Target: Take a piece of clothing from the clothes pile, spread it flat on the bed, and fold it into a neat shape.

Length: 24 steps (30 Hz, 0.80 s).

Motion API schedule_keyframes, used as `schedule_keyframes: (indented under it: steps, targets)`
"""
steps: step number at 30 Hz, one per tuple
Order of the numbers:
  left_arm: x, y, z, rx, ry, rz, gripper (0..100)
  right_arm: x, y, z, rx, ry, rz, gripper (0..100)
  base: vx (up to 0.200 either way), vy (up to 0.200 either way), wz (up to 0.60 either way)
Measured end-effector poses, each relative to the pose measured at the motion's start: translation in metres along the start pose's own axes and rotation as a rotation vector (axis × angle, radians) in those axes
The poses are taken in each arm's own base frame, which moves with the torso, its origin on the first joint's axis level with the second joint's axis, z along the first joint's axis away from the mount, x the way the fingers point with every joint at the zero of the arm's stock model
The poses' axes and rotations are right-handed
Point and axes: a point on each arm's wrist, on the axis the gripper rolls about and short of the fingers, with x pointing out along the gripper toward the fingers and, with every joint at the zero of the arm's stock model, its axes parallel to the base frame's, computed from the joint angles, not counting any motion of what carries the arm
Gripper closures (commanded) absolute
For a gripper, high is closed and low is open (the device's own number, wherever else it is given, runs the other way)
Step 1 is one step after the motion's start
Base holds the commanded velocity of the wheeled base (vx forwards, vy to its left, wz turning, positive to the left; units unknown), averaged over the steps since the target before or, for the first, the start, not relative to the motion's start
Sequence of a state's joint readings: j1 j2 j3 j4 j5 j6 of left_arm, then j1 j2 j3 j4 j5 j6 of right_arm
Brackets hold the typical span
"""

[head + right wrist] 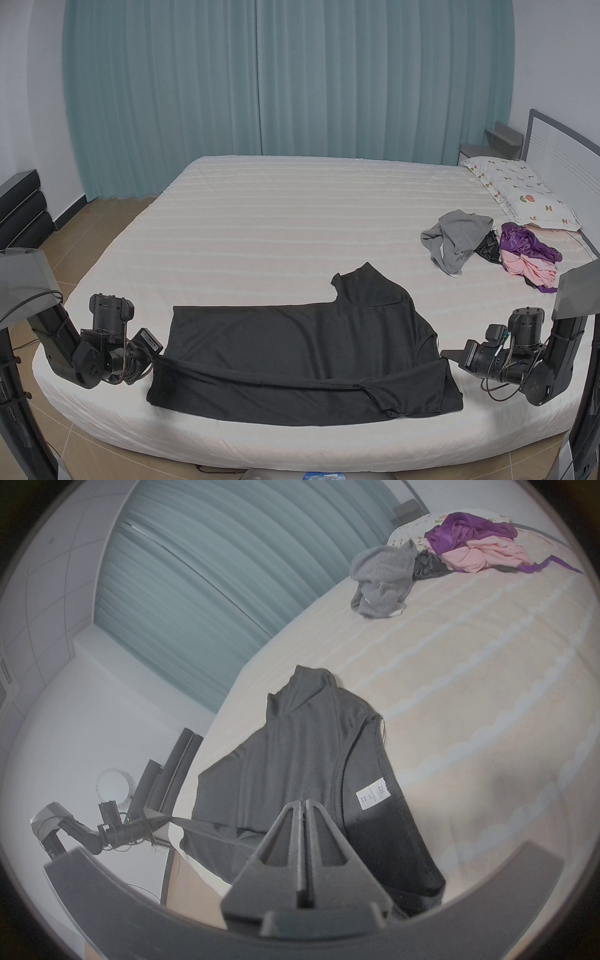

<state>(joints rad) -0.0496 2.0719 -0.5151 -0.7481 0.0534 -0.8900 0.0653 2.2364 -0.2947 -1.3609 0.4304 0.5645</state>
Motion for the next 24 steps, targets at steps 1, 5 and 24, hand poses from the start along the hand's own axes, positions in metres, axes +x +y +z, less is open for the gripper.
schedule_keyframes:
  steps: [1, 5, 24]
  targets:
    - [-0.003, 0.000, 0.000, 0.000, 0.002, 0.001, 100, -0.004, 0.002, 0.001, 0.004, -0.013, 0.006, 100, 0.000, 0.000, 0.00]
    - [-0.011, 0.000, 0.001, 0.000, 0.012, 0.002, 100, -0.017, 0.005, 0.000, 0.014, -0.038, 0.010, 100, 0.000, 0.000, 0.00]
    - [-0.048, 0.009, 0.001, -0.004, 0.045, 0.011, 100, -0.058, 0.014, -0.015, 0.014, -0.064, 0.023, 100, 0.000, 0.000, 0.00]
